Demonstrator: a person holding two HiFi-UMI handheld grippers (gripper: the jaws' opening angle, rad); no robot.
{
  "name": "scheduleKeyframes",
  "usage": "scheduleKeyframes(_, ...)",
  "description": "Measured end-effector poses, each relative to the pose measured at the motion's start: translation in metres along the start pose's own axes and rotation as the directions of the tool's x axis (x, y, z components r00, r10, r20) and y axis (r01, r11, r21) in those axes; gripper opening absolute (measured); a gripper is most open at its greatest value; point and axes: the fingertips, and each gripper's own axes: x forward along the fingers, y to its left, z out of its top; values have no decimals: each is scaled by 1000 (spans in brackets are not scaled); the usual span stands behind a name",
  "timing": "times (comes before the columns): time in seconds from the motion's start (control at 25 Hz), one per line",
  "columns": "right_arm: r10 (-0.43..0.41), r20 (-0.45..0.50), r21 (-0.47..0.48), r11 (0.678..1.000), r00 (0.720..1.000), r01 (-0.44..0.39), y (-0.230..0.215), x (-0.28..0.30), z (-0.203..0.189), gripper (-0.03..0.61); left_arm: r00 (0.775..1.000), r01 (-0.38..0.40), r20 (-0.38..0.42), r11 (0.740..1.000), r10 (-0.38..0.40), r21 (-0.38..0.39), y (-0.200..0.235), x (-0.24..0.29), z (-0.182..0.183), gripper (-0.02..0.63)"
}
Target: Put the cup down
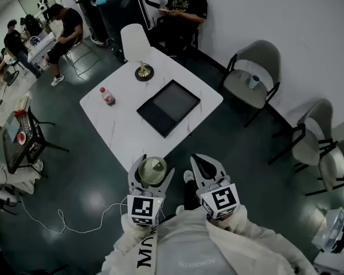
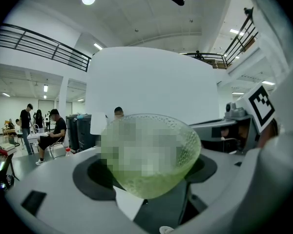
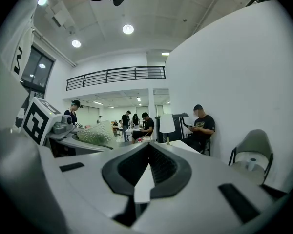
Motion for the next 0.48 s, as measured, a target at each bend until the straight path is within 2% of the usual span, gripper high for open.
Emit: scheduleKeyframes(0.48,33,-59,27,999,998,-32,-49,67,-17,6,998,-50,-37,998,49,-26,40,68,-5,396)
